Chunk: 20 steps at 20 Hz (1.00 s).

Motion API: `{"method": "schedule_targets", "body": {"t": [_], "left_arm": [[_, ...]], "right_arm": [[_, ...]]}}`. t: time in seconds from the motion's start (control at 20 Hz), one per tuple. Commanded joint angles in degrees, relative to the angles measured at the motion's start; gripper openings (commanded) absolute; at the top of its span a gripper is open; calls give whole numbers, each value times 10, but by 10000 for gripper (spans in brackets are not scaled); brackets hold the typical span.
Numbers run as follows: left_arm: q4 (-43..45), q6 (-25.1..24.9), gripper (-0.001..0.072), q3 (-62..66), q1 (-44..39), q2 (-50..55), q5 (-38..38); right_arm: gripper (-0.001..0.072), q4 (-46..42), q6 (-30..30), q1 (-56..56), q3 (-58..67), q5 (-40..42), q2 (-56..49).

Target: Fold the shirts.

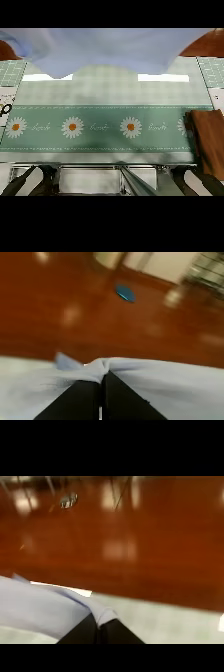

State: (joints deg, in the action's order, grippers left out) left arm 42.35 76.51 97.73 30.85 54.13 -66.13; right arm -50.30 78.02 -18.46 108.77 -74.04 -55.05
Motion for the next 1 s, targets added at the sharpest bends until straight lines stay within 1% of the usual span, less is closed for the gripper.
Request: {"method": "schedule_targets", "body": {"t": [0.0,0.1,0.15,0.2,0.25,0.35,0.4,0.5,0.55,0.6,0.75,0.85,0.95], "left_arm": [[153,58,19,87,32,-90,9],[172,59,19,87,20,-147,9],[199,59,20,87,1,-174,8],[234,60,19,87,-27,-201,6],[277,75,19,87,-56,-225,2],[375,98,19,87,-123,-263,-15],[422,112,19,87,-156,-275,-34],[476,134,20,80,-208,-277,-76],[482,134,19,64,-227,-274,-85],[482,145,20,34,-242,-272,-85],[474,178,20,-87,-259,-253,-83],[442,179,20,-185,-259,-228,-54],[395,179,20,-275,-259,-184,1]], "right_arm": [[23,-118,37,1,75,-23,75],[23,-159,44,1,75,-61,118],[23,-180,45,1,75,-85,135],[23,-198,52,1,74,-109,149],[23,-219,65,1,66,-118,165],[23,-228,69,1,40,-122,194],[23,-230,72,1,26,-126,204],[24,-229,80,1,-20,-131,218],[23,-225,80,1,-45,-132,220],[23,-221,80,1,-71,-134,219],[23,-213,73,1,-175,-132,219],[23,-205,61,1,-250,-118,209],[23,-185,43,1,-319,-81,177]]}}
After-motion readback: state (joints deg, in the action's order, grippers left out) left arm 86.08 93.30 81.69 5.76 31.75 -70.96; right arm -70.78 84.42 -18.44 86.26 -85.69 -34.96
